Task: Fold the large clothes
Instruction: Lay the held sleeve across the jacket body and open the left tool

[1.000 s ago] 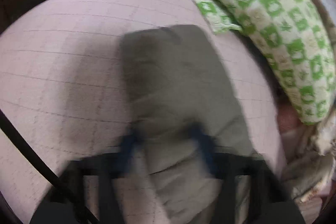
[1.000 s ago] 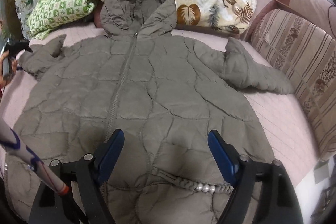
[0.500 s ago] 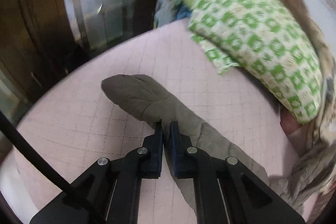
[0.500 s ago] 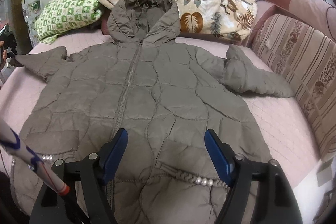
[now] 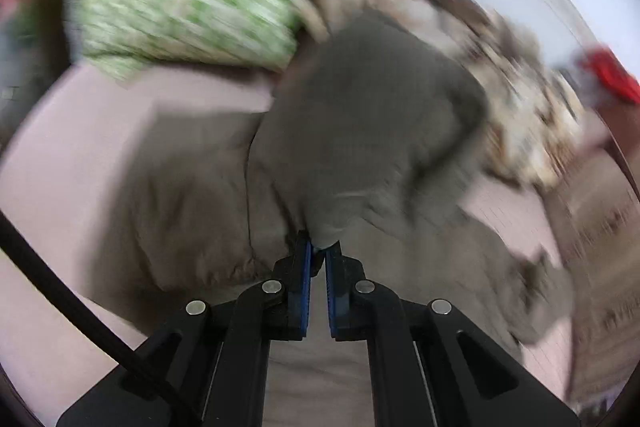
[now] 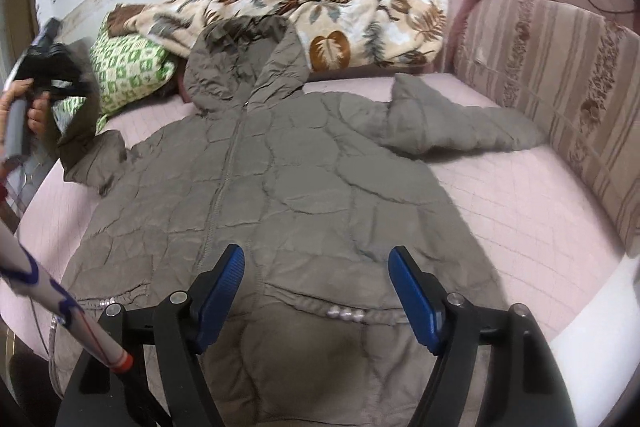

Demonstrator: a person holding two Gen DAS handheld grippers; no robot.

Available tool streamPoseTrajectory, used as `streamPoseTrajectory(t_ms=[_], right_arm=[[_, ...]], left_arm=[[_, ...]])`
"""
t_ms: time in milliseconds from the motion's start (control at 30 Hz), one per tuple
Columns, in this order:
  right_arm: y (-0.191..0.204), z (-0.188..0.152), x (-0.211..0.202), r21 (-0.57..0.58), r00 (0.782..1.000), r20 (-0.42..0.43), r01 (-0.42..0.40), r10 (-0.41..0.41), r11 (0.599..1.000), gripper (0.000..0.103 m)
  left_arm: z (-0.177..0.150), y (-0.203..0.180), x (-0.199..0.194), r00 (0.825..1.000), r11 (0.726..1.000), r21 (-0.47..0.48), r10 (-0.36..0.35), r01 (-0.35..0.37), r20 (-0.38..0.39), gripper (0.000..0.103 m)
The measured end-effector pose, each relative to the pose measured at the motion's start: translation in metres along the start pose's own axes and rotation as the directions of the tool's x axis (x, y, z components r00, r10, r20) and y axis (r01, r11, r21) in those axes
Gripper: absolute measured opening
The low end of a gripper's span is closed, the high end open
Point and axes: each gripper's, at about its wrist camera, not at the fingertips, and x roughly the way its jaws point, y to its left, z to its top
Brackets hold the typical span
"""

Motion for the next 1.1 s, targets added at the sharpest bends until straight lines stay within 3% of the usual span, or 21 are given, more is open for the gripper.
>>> streamPoseTrajectory(t_ms=[100,233,300,333,400,433,467,567,600,700,800,933,1100], right_arm=[[-0.018,-0.002,-0.007,0.022,1.000,0.014,0.019,-0.020,1.000,0.079],[-0.051,-0.003,-0.012,0.083,0.999,0.011,0.050,-0.051,0.995,0.079],[-0.064,-0.004,-0.016,0.106,0.998,0.011,0.064,-0.066,0.992,0.079],[-0.070,-0.003,-0.018,0.116,0.997,0.011,0.069,-0.070,0.991,0.079],[-0.079,0.000,-0.020,0.129,0.997,0.013,0.068,-0.070,0.989,0.080],[-0.082,0.002,-0.021,0.136,0.998,0.015,0.063,-0.065,0.989,0.082],[-0.085,0.005,-0.021,0.145,0.998,0.016,0.053,-0.056,0.988,0.083],[-0.087,0.015,-0.017,0.170,1.000,0.011,-0.004,0.002,0.985,0.084],[-0.085,0.021,-0.012,0.180,0.999,0.000,-0.046,0.047,0.983,0.085],[-0.078,0.035,0.012,0.219,0.987,-0.033,-0.149,0.160,0.964,0.085],[-0.066,0.051,0.051,0.249,0.972,-0.064,-0.203,0.225,0.947,0.086],[-0.048,0.078,0.115,0.265,0.961,-0.135,-0.198,0.240,0.944,0.086],[-0.027,0.105,0.200,0.296,0.948,-0.252,-0.114,0.192,0.948,0.086]], left_arm=[[-0.036,-0.046,0.044,0.992,0.998,0.030,-0.059,0.063,-0.110,0.007],[-0.083,-0.085,0.072,0.980,0.992,0.122,0.004,0.020,-0.199,0.009],[-0.100,-0.095,0.063,0.977,0.984,0.168,-0.015,0.052,-0.213,0.013],[-0.105,-0.096,0.056,0.974,0.980,0.179,-0.039,0.080,-0.222,0.019],[-0.110,-0.093,0.035,0.971,0.973,0.184,-0.096,0.138,-0.219,0.042],[-0.113,-0.086,0.016,0.973,0.970,0.178,-0.130,0.164,-0.192,0.056],[-0.115,-0.082,0.002,0.974,0.968,0.172,-0.155,0.183,-0.163,0.063],[-0.125,-0.048,-0.045,0.976,0.964,0.168,-0.193,0.208,-0.099,0.071],[-0.125,-0.038,-0.055,0.982,0.969,0.167,-0.173,0.184,-0.077,0.072],[-0.135,-0.001,-0.071,0.999,0.985,0.173,-0.028,0.021,0.034,0.072],[-0.144,0.038,-0.070,0.990,0.982,0.154,0.095,-0.111,0.108,0.072],[-0.153,0.083,-0.066,0.978,0.980,0.114,0.146,-0.164,0.149,0.072],[-0.153,0.124,-0.061,0.956,0.974,0.052,0.208,-0.222,0.206,0.072]])
